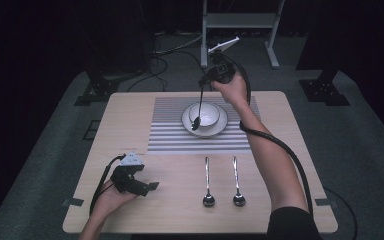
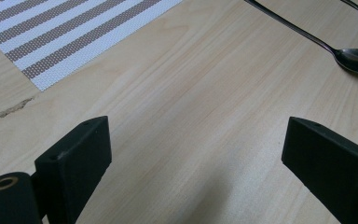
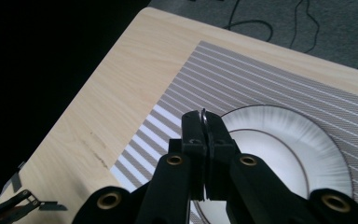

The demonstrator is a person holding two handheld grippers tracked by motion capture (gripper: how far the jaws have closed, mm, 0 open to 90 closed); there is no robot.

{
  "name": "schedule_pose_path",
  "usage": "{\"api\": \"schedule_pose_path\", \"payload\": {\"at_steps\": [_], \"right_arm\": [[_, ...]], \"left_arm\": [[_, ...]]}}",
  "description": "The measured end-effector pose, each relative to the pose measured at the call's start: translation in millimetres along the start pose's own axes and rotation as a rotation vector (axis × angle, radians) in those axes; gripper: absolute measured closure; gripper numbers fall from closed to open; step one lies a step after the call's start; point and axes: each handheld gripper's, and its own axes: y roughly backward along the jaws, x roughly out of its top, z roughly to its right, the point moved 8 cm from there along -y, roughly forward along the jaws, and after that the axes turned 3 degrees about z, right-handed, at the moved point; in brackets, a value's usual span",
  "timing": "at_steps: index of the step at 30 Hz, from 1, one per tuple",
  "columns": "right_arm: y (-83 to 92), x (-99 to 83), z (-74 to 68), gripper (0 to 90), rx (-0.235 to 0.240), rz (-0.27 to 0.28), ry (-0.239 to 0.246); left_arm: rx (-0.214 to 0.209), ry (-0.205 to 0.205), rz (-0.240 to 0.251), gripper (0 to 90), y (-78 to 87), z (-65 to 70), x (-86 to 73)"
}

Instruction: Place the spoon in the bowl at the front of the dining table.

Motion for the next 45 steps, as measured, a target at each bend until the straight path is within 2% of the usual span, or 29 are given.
{"api": "schedule_pose_path", "payload": {"at_steps": [18,22,33,45], "right_arm": [[-0.8,9.9,23.5,88.2,-0.074,0.028,-0.032],[0.2,13.0,29.5,88.2,-0.107,0.037,-0.036],[-3.4,12.9,41.3,88.2,-0.155,0.038,-0.047],[-14.6,2.5,49.4,88.1,-0.196,0.001,-0.032]], "left_arm": [[-0.001,0.004,0.008,7.2,0.9,-0.2,0.0],[0.000,0.002,0.007,7.2,1.3,-0.4,-0.4],[0.005,-0.004,0.006,7.3,1.5,-0.3,-0.6],[0.000,-0.008,0.006,7.3,0.6,1.5,-0.6]]}}
